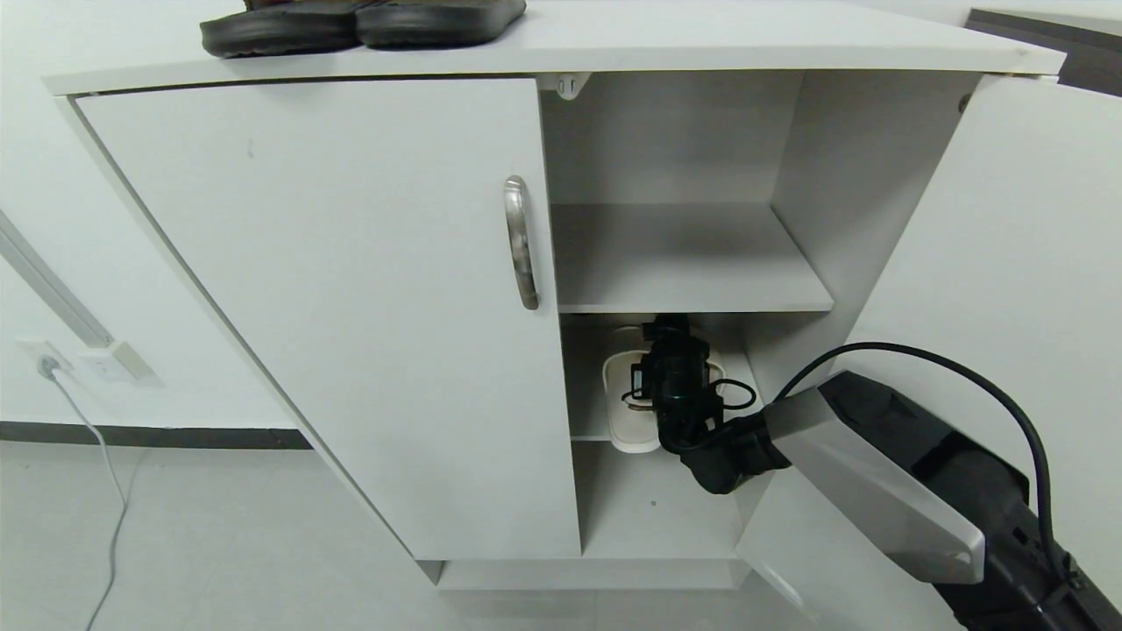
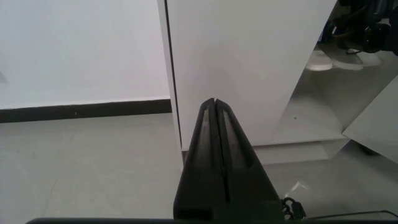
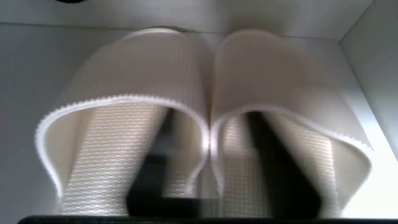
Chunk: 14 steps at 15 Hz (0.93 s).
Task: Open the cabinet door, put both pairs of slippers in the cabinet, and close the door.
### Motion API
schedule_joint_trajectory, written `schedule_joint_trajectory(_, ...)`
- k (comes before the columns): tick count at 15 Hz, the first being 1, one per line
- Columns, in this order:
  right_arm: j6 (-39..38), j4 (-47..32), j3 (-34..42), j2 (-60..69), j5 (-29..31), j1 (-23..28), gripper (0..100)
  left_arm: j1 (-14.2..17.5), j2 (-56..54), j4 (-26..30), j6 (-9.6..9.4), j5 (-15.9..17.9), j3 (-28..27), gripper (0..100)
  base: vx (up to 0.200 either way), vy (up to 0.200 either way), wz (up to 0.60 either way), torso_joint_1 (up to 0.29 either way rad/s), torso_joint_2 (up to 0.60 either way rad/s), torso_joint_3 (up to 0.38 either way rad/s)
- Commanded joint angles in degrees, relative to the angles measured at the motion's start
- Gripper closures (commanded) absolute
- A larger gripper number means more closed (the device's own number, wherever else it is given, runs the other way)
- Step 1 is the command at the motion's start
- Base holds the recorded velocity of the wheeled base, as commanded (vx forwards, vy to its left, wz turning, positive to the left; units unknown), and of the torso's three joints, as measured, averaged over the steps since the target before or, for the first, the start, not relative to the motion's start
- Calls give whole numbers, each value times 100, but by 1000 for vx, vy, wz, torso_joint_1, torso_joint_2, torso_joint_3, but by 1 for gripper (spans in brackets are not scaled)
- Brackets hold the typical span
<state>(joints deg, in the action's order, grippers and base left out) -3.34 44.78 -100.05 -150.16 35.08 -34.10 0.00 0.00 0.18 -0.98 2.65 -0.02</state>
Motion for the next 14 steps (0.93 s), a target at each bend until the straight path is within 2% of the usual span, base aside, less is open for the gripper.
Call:
schedule_joint_trajectory(1,-9,31,100,49,7,-27,0,0,0,-1,1,-1,2,100,0,0,0,0,0,0)
schedule_joint_trajectory(3,-9,58,354,207,34,-62,0,0,9,-1,1,-1,2,100,0,0,0,0,0,0)
schedule_joint_trajectory(4,-18,392,1040,585,51,-141,0,0,0,-1,-8,-1,2,100,0,0,0,0,0,0)
schedule_joint_trajectory(8,-9,1314,2886,1639,69,-387,0,0,9,-1,-8,-1,2,100,0,0,0,0,0,0)
schedule_joint_trajectory(9,-9,1613,3580,1965,69,-501,0,0,9,-1,-8,-1,2,100,0,0,0,0,0,0)
schedule_joint_trajectory(14,-9,2940,5601,2782,69,-958,0,0,9,-1,1,-1,-6,100,0,0,0,0,0,0)
